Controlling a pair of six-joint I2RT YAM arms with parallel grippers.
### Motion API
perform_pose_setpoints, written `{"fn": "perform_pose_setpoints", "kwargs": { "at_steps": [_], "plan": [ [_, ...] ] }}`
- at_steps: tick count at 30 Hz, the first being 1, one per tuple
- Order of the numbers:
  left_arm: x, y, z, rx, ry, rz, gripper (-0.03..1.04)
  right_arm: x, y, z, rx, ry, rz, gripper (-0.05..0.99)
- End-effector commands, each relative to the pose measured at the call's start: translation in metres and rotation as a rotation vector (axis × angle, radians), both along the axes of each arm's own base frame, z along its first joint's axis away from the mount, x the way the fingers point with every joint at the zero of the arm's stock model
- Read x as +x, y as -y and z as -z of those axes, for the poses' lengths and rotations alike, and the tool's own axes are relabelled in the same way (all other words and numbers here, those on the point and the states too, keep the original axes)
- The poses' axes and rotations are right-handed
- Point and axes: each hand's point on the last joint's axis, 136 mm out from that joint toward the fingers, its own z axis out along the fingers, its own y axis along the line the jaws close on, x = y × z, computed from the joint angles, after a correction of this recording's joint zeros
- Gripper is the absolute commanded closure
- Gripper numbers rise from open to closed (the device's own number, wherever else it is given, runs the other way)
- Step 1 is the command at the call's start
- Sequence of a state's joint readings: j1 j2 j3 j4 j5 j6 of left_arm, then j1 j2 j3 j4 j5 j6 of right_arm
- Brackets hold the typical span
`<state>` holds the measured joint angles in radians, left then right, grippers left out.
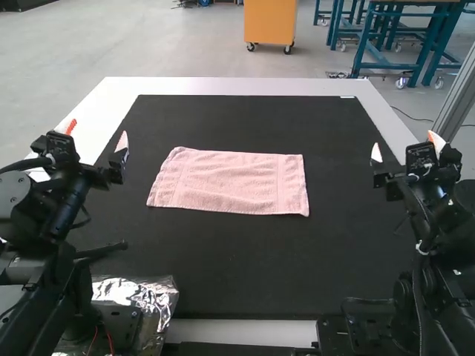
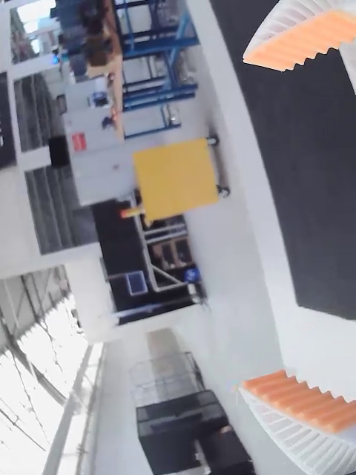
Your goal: Fold the towel.
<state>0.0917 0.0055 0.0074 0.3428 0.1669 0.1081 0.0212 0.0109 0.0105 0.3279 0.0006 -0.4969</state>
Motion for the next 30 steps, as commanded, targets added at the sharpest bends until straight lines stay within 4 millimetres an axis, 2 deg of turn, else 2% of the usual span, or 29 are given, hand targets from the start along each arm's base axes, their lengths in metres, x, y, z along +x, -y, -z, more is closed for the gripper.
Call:
{"fn": "perform_pose_setpoints", "kwargs": {
  "at_steps": [1, 4, 6, 8, 11, 13, 16, 17, 19, 24, 27, 30],
  "plan": [
    [-0.007, -0.004, -0.028, 0.029, 0.051, -0.035, 0.06, -0.007, 0.002, -0.04, 0.04, 0.065, -0.004, 0.03],
    [-0.002, -0.005, -0.043, 0.021, 0.002, -0.04, 0.05, 0.002, 0.003, -0.071, 0.156, 0.04, -0.029, 0.03],
    [0.007, -0.009, -0.053, -0.019, -0.035, -0.046, 0.05, 0.02, 0.004, -0.084, 0.241, -0.013, -0.039, 0.03],
    [0.022, -0.011, -0.056, -0.071, -0.112, -0.036, 0.05, 0.044, 0.005, -0.089, 0.319, -0.089, -0.04, 0.03],
    [0.059, -0.015, -0.04, -0.182, -0.298, -0.029, 0.05, 0.084, 0.001, -0.061, 0.417, -0.297, -0.043, 0.03],
    [0.084, -0.021, -0.012, -0.239, -0.458, -0.048, 0.05, 0.105, -0.006, -0.03, 0.471, -0.454, -0.045, 0.03],
    [0.113, -0.028, 0.032, -0.254, -0.667, -0.101, 0.05, 0.124, -0.017, 0.021, 0.494, -0.668, -0.046, 0.03],
    [0.12, -0.028, 0.044, -0.256, -0.718, -0.105, 0.06, 0.123, -0.026, 0.042, 0.497, -0.764, -0.07, 0.03],
    [0.133, -0.029, 0.065, -0.259, -0.802, -0.112, 0.06, 0.127, -0.035, 0.069, 0.496, -0.865, -0.078, 0.03],
    [0.155, -0.029, 0.109, -0.271, -0.952, -0.121, 0.06, 0.128, -0.062, 0.094, 0.468, -0.938, -0.154, 0.03],
    [0.167, -0.026, 0.122, -0.267, -0.976, -0.115, 0.05, 0.13, -0.067, 0.108, 0.457, -0.968, -0.15, 0.03],
    [0.175, -0.018, 0.136, -0.244, -1.016, -0.098, 0.05, 0.131, -0.075, 0.131, 0.444, -1.034, -0.148, 0.03]
  ]
}}
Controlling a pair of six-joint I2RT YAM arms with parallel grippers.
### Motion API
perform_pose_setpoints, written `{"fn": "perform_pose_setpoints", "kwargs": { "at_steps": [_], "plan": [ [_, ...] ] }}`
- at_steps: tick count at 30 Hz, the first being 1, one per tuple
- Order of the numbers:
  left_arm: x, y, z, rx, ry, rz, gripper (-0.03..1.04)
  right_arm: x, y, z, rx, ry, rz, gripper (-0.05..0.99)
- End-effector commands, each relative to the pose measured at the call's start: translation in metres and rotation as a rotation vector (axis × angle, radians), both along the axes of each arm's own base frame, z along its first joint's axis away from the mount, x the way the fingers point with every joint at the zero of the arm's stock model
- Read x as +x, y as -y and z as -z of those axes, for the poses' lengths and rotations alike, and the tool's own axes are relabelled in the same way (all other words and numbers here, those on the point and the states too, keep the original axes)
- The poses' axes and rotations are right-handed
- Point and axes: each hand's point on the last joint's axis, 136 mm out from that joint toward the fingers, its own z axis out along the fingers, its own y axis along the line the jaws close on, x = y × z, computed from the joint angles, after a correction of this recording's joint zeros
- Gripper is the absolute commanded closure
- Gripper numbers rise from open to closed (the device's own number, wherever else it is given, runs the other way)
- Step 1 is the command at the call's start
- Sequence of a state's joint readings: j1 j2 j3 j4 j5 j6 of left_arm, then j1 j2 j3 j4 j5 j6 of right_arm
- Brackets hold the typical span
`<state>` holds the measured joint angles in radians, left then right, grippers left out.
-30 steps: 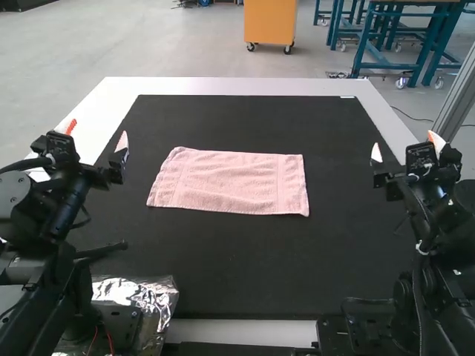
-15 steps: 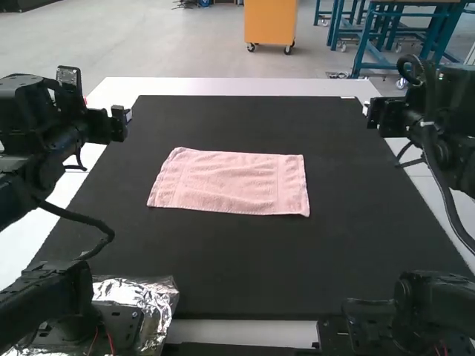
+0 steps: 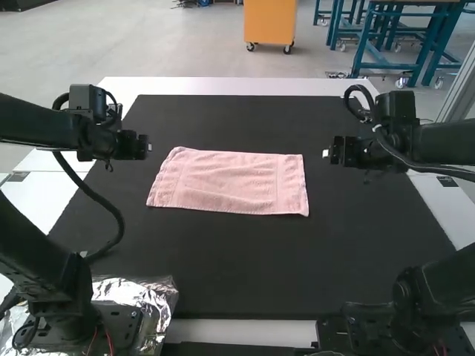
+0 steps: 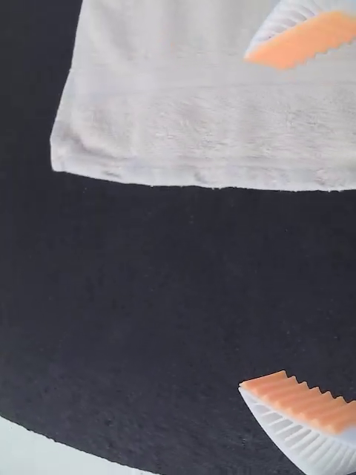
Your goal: Fold the towel.
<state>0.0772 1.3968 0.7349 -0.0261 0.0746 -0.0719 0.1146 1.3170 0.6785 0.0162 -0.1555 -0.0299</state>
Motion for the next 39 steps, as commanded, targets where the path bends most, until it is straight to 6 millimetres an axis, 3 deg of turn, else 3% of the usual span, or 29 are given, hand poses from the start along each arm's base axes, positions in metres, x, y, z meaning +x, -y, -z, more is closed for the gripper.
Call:
{"fn": "perform_pose_setpoints", "kwargs": {
  "at_steps": [1, 4, 12, 27, 39],
  "plan": [
    [0.014, 0.01, -0.002, 0.007, 0.01, 0.026, 0.05, 0.005, -0.014, 0.016, 0.008, -0.053, -0.032, 0.03],
    [0.022, 0.018, 0.008, 0.033, 0.012, 0.057, 0.05, 0.008, -0.021, 0.032, 0.002, -0.082, -0.047, 0.03],
    [0.046, 0.024, 0.039, 0.04, -0.013, 0.069, 0.05, 0.034, -0.032, 0.04, -0.007, -0.043, -0.043, 0.03],
    [0.103, 0.021, 0.057, 0.072, 0.002, 0.088, 0.05, 0.082, -0.042, 0.07, -0.039, -0.048, -0.041, 0.03],
    [0.124, 0.013, 0.078, 0.081, -0.018, 0.082, 0.05, 0.107, -0.067, 0.099, -0.063, -0.071, -0.076, 0.03]
  ]
}}
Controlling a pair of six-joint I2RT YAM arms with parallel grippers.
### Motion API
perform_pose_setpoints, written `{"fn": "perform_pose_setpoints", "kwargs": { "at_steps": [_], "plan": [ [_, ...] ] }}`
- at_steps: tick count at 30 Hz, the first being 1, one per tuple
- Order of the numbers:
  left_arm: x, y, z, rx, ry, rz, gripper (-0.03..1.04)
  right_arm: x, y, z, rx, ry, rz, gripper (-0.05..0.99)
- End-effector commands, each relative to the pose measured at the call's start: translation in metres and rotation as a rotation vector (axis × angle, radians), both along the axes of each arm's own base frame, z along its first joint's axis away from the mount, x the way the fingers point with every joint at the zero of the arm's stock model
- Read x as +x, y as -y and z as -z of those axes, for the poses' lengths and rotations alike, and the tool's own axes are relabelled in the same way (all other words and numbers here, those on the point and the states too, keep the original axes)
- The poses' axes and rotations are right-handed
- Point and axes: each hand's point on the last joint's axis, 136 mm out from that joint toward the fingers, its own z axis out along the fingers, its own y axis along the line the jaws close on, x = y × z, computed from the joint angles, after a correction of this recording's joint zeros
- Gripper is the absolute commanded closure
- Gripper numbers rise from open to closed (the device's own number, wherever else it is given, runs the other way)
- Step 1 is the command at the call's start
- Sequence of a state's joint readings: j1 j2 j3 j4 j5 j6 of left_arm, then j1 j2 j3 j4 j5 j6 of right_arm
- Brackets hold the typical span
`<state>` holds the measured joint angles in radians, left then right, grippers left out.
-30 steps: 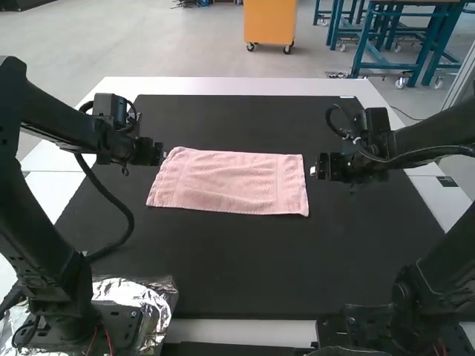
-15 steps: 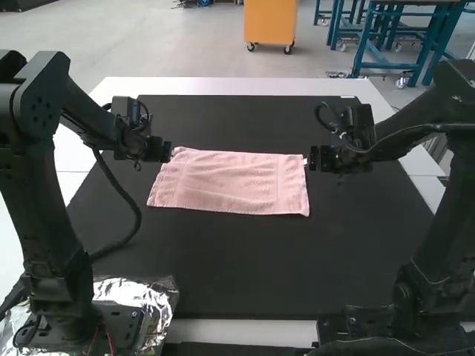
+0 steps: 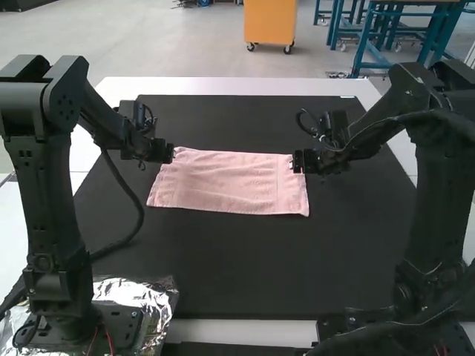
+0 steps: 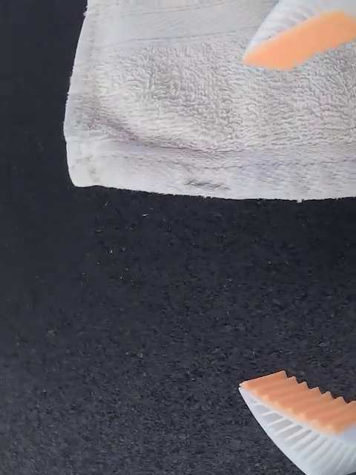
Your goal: Fold the towel.
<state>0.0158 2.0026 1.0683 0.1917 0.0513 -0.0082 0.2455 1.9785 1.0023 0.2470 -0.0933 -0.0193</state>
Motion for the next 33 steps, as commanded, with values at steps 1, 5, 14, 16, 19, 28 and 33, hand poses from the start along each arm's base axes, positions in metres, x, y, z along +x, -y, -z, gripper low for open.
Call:
{"fn": "perform_pose_setpoints", "kwargs": {
  "at_steps": [1, 5, 14, 16, 19, 28, 33],
  "plan": [
    [0.013, -0.006, -0.009, 0.018, 0.034, -0.002, 0.05, 0.012, -0.004, -0.003, -0.008, 0.027, 0.001, 0.03],
    [0.015, -0.006, -0.004, 0.022, 0.028, 0.001, 0.05, 0.018, -0.005, 0.005, -0.012, 0.02, 0.001, 0.03],
    [0.012, -0.005, 0.012, 0.042, -0.006, 0.02, 0.06, 0.028, -0.003, 0.019, -0.019, 0.006, 0.007, 0.03],
    [0.011, -0.006, 0.016, 0.056, -0.015, 0.025, 0.06, 0.029, -0.003, 0.019, -0.024, 0.008, 0.001, 0.03],
    [0.011, -0.007, 0.022, 0.073, -0.023, 0.031, 0.06, 0.03, -0.003, 0.021, -0.029, 0.008, 0.0, 0.03],
    [0.013, -0.01, 0.034, 0.1, -0.058, 0.043, 0.07, 0.025, -0.002, 0.031, -0.035, -0.03, 0.0, 0.03],
    [0.01, -0.01, 0.039, 0.095, -0.072, 0.043, 0.57, 0.017, 0.0, 0.039, -0.025, -0.052, -0.017, 0.89]
  ]
}}
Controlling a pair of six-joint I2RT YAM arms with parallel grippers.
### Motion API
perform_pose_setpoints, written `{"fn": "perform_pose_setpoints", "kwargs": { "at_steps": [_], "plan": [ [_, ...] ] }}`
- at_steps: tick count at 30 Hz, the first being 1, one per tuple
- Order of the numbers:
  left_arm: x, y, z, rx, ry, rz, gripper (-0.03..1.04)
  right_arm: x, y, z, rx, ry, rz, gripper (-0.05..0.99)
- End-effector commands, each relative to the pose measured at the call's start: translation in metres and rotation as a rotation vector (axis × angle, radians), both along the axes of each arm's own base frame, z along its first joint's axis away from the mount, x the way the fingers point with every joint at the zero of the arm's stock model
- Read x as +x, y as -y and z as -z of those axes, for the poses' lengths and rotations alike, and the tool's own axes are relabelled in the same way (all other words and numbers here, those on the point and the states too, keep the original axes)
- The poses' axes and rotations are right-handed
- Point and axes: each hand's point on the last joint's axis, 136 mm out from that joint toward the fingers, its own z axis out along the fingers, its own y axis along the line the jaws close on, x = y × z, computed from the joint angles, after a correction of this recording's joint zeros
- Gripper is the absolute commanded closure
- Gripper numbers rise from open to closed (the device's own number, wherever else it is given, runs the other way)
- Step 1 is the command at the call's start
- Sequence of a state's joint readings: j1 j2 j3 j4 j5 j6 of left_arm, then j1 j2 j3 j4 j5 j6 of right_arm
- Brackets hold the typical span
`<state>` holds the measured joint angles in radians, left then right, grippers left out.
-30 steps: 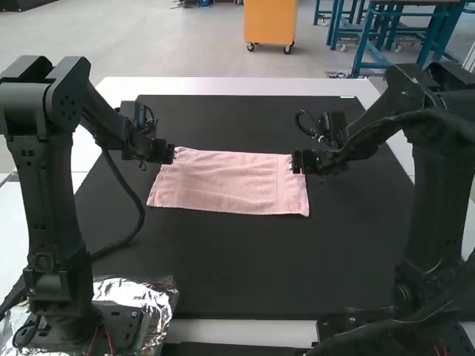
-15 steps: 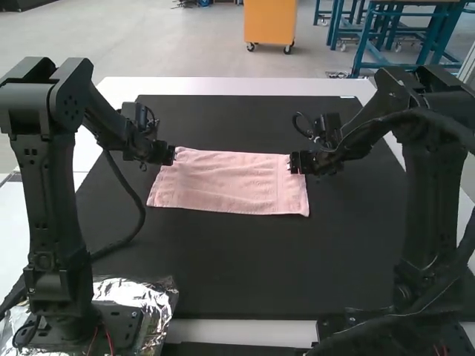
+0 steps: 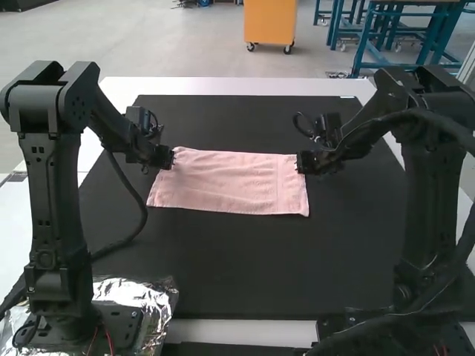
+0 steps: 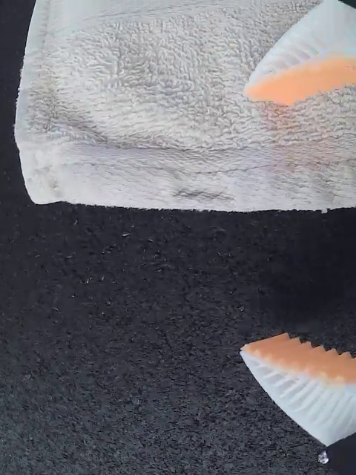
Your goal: Fold the towel.
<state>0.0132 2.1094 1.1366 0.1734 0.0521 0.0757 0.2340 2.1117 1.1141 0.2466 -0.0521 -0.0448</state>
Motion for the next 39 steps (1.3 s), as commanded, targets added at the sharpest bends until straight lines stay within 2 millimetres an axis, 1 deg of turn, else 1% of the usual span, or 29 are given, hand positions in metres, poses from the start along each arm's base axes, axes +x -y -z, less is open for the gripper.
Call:
{"fn": "perform_pose_setpoints", "kwargs": {
  "at_steps": [1, 2, 4, 8, 11, 13, 18, 21, 26, 30, 35, 39],
  "plan": [
    [0.0, -0.01, 0.01, 0.032, -0.02, -0.015, 0.84, -0.009, -0.008, 0.014, 0.044, -0.038, -0.039, 0.95],
    [0.0, -0.009, 0.011, 0.026, -0.019, -0.01, 1.0, -0.009, -0.007, 0.015, 0.054, -0.042, -0.037, 0.96],
    [-0.003, 0.001, 0.013, -0.025, -0.027, 0.033, 0.99, -0.011, -0.006, 0.016, 0.065, -0.05, -0.038, 0.96],
    [-0.004, 0.002, 0.011, -0.051, -0.026, 0.045, 0.99, -0.011, -0.001, 0.015, 0.074, -0.052, -0.031, 0.96],
    [-0.003, 0.003, 0.008, -0.073, -0.026, 0.052, 0.99, -0.01, -0.004, 0.008, 0.098, -0.044, -0.031, 0.96],
    [-0.003, 0.007, 0.002, -0.087, -0.018, 0.064, 0.99, -0.006, -0.005, -0.002, 0.104, -0.023, -0.032, 0.96],
    [0.003, 0.008, -0.02, -0.099, 0.023, 0.066, 0.99, 0.006, -0.008, -0.038, 0.134, 0.05, -0.022, 0.96],
    [0.001, 0.012, -0.03, -0.124, 0.023, 0.081, 0.99, 0.008, -0.011, -0.054, 0.163, 0.07, -0.03, 0.96],
    [-0.004, 0.015, -0.043, -0.138, 0.026, 0.094, 0.99, 0.003, -0.011, -0.066, 0.182, 0.074, -0.037, 0.96],
    [-0.011, 0.012, -0.045, -0.141, 0.013, 0.089, 0.99, -0.002, -0.004, -0.067, 0.19, 0.058, -0.031, 0.96],
    [-0.021, 0.008, -0.053, -0.147, 0.01, 0.087, 0.99, -0.009, 0.008, -0.075, 0.204, 0.054, -0.017, 0.96],
    [-0.033, 0.009, -0.06, -0.149, 0.008, 0.088, 0.99, -0.021, 0.009, -0.077, 0.216, 0.031, -0.035, 0.96]
  ]
}}
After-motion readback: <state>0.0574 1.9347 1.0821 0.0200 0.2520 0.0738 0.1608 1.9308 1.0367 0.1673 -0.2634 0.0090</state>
